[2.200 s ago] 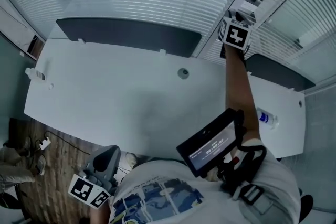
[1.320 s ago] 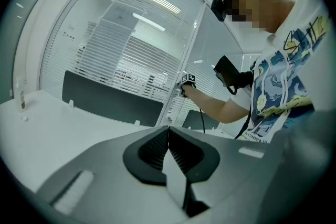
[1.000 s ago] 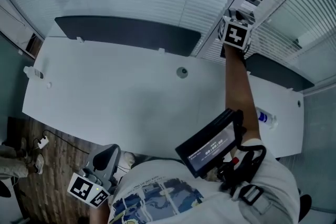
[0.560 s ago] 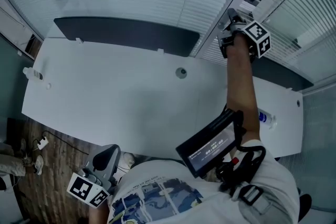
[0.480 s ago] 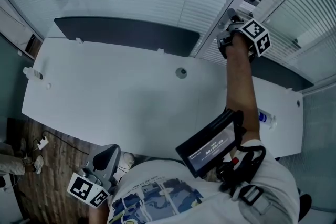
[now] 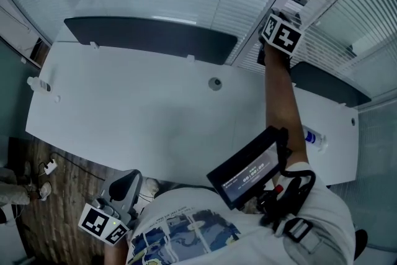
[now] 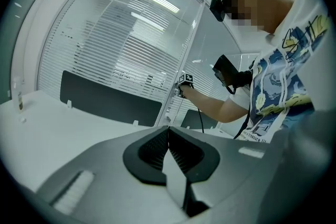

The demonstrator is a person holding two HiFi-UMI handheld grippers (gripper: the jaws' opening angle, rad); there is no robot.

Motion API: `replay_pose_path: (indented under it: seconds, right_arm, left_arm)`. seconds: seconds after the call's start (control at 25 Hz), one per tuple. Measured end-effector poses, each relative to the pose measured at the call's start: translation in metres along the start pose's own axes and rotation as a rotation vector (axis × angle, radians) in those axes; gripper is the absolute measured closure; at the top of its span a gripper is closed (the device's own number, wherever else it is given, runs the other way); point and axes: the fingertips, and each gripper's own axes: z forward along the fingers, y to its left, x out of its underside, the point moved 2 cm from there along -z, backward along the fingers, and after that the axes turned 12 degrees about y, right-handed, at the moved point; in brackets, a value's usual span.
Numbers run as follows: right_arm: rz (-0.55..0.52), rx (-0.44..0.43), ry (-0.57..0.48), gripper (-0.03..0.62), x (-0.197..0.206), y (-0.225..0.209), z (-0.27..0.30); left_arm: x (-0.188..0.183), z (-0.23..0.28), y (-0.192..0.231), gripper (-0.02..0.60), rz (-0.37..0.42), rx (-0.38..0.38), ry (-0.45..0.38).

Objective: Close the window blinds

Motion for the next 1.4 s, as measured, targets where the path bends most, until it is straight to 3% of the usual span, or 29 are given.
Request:
replay_pose_path:
  seconds: [0.12, 0.24, 0.32, 0.48, 0.52, 0.6, 0.72, 1.0, 1.16, 1.4]
  right_arm:
    - [-0.15, 0.089, -0.001, 0.473, 0.002, 0.003, -0.001]
    - [-0.151, 0.078, -0.023, 0.473, 0.007, 0.004, 0.003]
    - [-0.002, -0.013, -0.033, 0.471, 0.008, 0.001, 0.003]
    - [0.501, -0.299, -0.025, 0.471, 0.005, -0.009, 0.002]
    - [0.583, -0.343, -0.027, 0.471, 0.005, -0.011, 0.003]
    - [0.644, -0.377, -0.027, 0.471, 0.006, -0.013, 0.005]
    - [0.546, -0.315, -0.018, 0.471, 0.009, -0.011, 0.007]
    - [0.023, -0.003, 0.002, 0.473, 0.001, -0.001, 0.001]
    - [-0.126, 0.101, 0.005, 0.473, 0.002, 0.002, 0.002]
    - [-0.321, 0.188, -0.012, 0.473, -0.002, 0.011, 0.001]
  left_arm:
    - [0.002, -0.001, -0.001, 0.574, 0.003, 0.0, 0.0]
    - [0.005, 0.0, 0.001, 0.574, 0.003, -0.002, 0.003]
    - [0.006, 0.0, 0.001, 0.574, 0.003, 0.001, 0.005]
    - [0.0, -0.003, -0.001, 0.574, 0.006, 0.006, 0.0]
    - [0.0, -0.003, -0.002, 0.574, 0.006, 0.007, -0.002]
    - [0.001, -0.002, -0.001, 0.574, 0.005, 0.007, -0.001]
    - [0.005, -0.001, 0.001, 0.574, 0.002, 0.004, 0.004]
    - [0.005, -0.005, 0.001, 0.574, -0.01, 0.0, -0.003]
    - [0.008, -0.004, 0.001, 0.574, -0.012, -0.001, -0.004]
    - [0.008, -0.008, 0.003, 0.574, -0.016, -0.005, -0.003]
